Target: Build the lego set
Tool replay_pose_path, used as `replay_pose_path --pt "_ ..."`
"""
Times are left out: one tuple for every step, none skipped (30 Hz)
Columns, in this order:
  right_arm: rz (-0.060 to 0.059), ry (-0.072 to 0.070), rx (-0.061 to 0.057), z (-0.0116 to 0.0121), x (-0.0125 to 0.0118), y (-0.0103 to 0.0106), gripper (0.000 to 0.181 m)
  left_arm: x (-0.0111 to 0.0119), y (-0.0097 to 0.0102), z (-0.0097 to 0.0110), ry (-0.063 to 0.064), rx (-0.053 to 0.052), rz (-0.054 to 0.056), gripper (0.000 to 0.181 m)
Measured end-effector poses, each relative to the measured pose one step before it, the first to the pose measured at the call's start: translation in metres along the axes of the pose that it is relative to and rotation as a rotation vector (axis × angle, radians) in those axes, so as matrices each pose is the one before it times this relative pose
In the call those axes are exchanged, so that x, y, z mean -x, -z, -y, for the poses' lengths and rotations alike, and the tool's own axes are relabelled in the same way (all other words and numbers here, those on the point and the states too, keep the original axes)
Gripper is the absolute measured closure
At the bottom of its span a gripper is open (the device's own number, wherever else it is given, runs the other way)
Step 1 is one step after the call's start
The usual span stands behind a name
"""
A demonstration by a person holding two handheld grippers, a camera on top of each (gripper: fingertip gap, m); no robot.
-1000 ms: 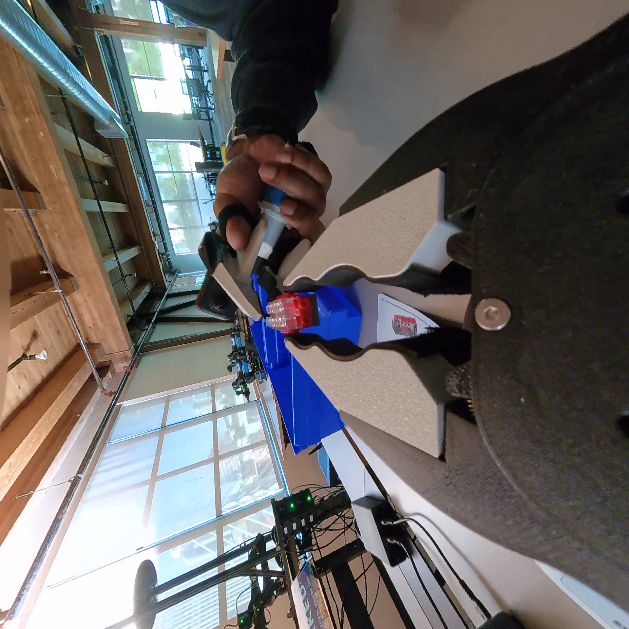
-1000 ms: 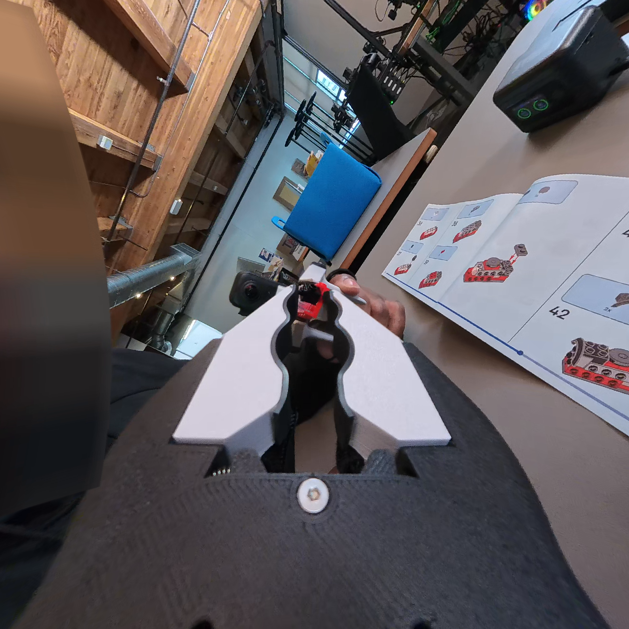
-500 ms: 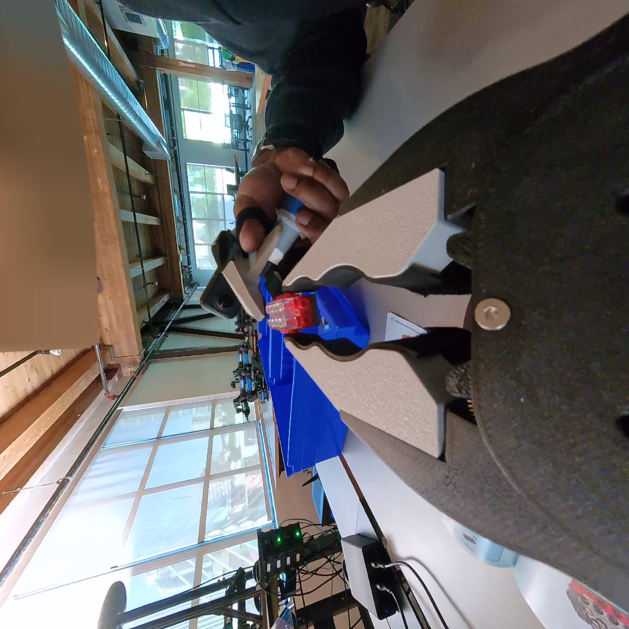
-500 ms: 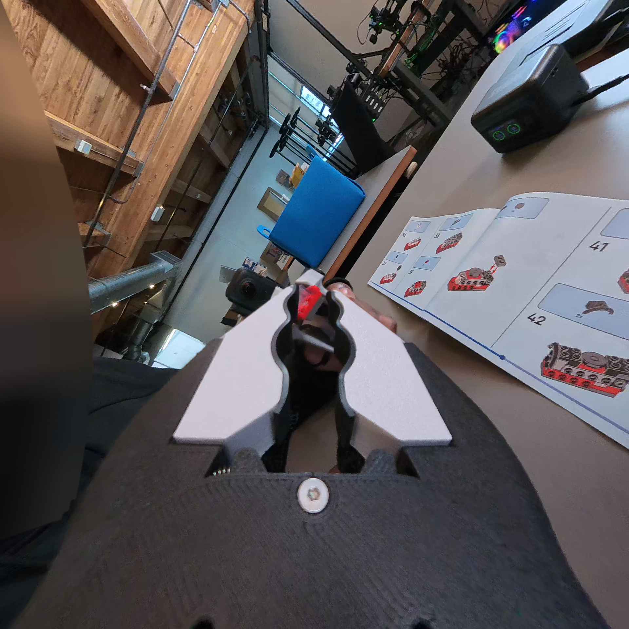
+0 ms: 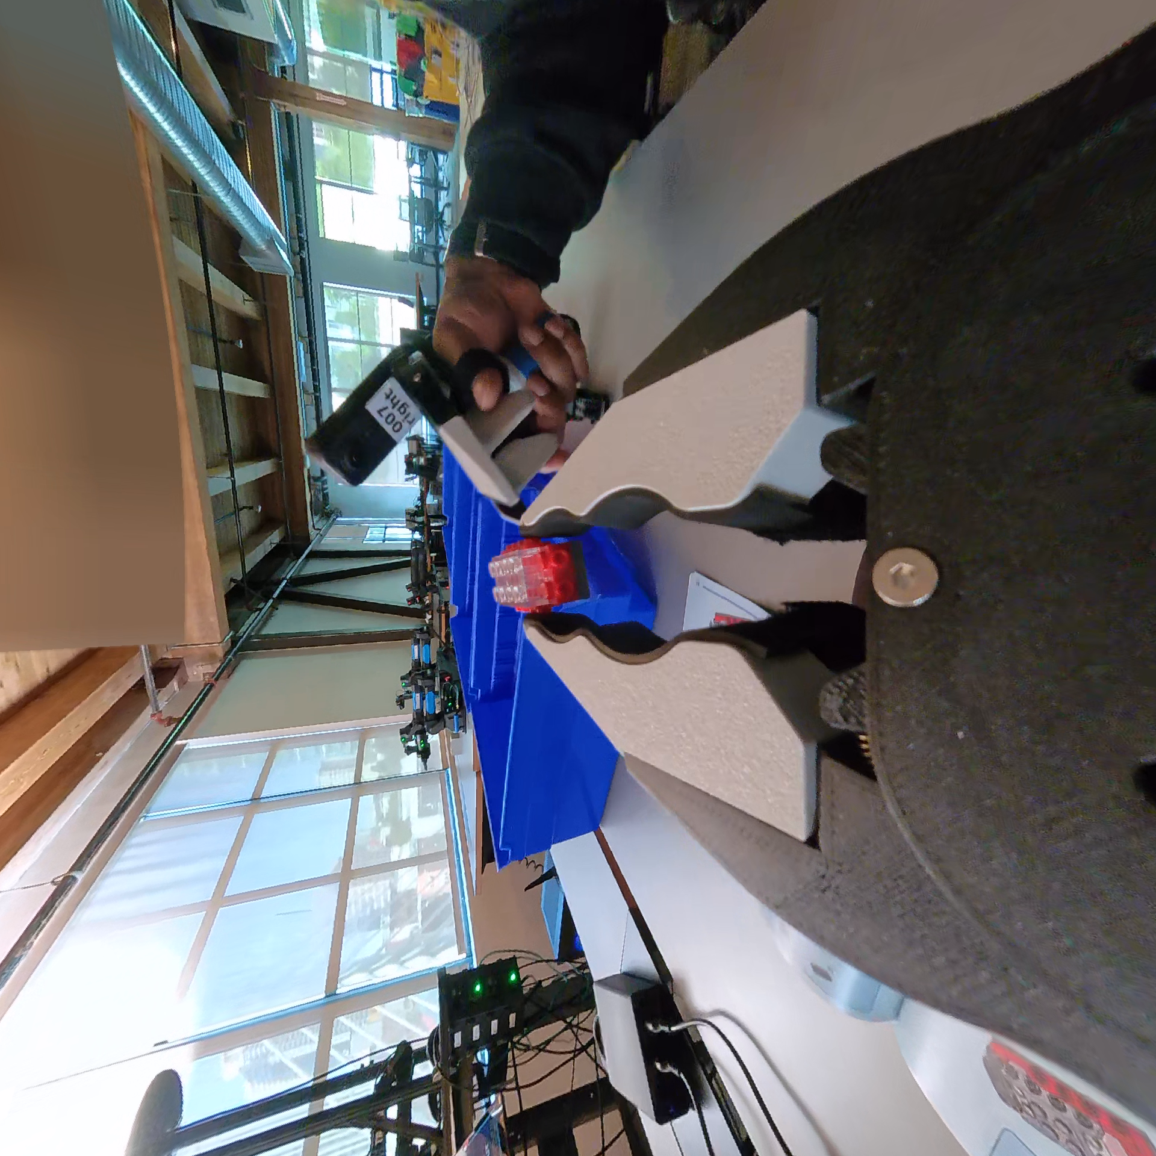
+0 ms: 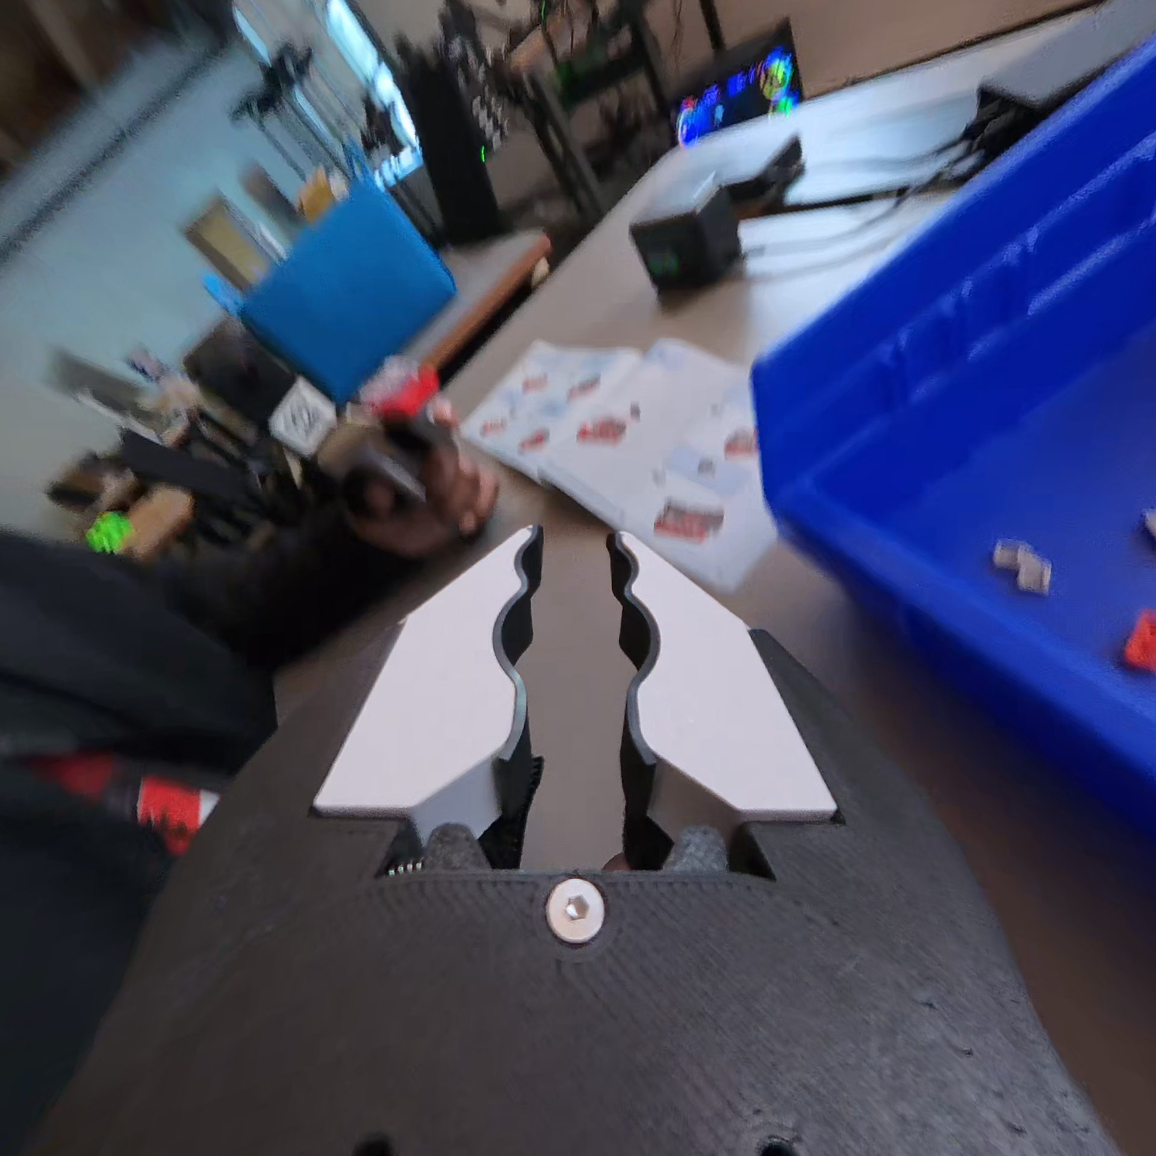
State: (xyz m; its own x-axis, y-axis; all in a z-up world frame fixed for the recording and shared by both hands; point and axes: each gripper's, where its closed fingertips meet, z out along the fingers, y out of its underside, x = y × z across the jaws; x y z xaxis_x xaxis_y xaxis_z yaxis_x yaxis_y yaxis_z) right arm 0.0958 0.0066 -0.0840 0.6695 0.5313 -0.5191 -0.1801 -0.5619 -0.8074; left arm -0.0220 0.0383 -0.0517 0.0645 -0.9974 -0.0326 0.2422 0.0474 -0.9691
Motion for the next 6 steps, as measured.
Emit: replay_pose_path --pt "0.0122 0.022 0.0235 -0.01086 0.0047 0.00437 0.161 -0.00081 -0.00002 -0.00079 0.0045 0.0077 -0.0012 0.158" --pt "0.0135 0.0123 0.0345 -0.01217 0.00602 0.00162 0.161 -0.00108 0.00045 -0.00092 0.0009 0.0101 -0.0001 0.158" --pt "0.014 0.0157 0.0367 -0.01202 0.0068 -0.00144 0.16 -0.00118 0.00079 -0.00077 -0.0026 0.0104 0.0022 0.158" --pt "0.0143 0.0226 0.0336 -0.01089 0.00781 -0.00427 0.16 -0.00108 0.00124 -0.00039 -0.0029 0.0073 0.0054 0.158" --pt "0.0147 0.0215 0.0372 -0.01057 0.00811 -0.00682 0.16 -0.00138 0.00104 0.0001 0.0022 0.0031 0.0029 0.158" --pt "0.0134 0.022 0.0445 -0.01013 0.00797 -0.00864 0.16 -0.00146 0.00108 0.00024 0.0076 0.0002 0.0029 0.158"
